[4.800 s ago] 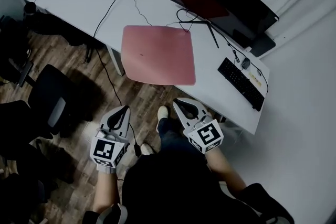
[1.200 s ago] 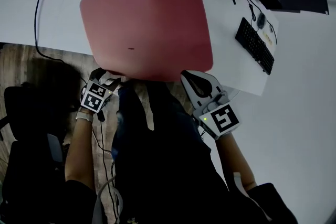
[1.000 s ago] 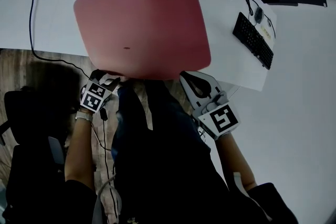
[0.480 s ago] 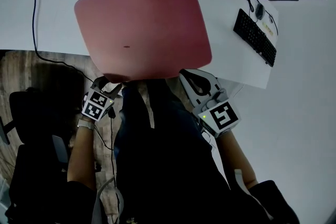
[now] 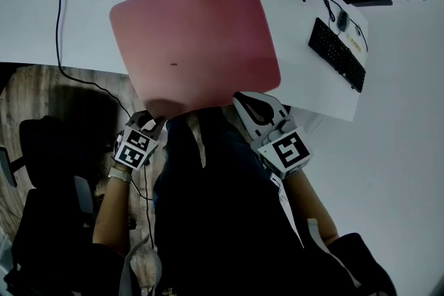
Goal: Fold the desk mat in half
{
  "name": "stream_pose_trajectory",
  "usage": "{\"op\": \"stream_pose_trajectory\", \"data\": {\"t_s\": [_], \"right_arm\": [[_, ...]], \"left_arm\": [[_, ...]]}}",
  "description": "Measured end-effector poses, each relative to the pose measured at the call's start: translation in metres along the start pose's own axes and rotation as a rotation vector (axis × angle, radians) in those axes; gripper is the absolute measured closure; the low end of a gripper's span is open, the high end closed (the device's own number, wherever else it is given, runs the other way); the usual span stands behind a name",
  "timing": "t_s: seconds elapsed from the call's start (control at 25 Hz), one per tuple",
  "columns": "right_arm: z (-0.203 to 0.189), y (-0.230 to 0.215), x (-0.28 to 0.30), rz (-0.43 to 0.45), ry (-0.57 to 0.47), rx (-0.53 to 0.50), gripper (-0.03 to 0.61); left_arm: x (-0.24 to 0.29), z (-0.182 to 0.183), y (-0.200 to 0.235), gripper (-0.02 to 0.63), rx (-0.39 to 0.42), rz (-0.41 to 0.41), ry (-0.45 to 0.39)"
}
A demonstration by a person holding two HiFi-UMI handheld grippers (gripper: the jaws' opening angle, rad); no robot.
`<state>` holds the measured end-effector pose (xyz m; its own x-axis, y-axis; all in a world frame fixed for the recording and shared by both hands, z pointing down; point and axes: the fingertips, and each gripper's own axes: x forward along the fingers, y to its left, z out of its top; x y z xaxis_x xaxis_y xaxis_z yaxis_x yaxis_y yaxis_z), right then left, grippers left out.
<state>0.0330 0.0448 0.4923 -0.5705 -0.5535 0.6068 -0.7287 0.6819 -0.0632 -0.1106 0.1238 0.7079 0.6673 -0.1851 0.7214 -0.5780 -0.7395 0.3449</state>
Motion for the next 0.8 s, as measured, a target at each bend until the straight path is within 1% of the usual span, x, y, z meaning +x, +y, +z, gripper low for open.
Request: {"op": "stream_pose_trajectory", "data": {"t_s": [0.16,0.44,0.64,0.8], "right_arm": [[0.005,0.006,0.001,0.021,-0.004,-0.009,0.560],[0.008,0.027,0.006,0.088,0.009,-0.026,0.560],[0.013,0.047,0.007,0.158,0.005,-0.052,0.560],[0.008,0.062,0.008,0.226,0.013,-0.073,0.558]], "left_arm": [[-0.018,0.012,-0.011,0.540,-0.018,-0.011,-0.016],[-0.050,0.036,-0.024,0.580,-0.090,-0.035,-0.073],[-0.072,0.059,-0.031,0.586,-0.124,-0.049,-0.102],[-0.086,0.083,-0.035,0.588,-0.139,-0.055,-0.154]]}}
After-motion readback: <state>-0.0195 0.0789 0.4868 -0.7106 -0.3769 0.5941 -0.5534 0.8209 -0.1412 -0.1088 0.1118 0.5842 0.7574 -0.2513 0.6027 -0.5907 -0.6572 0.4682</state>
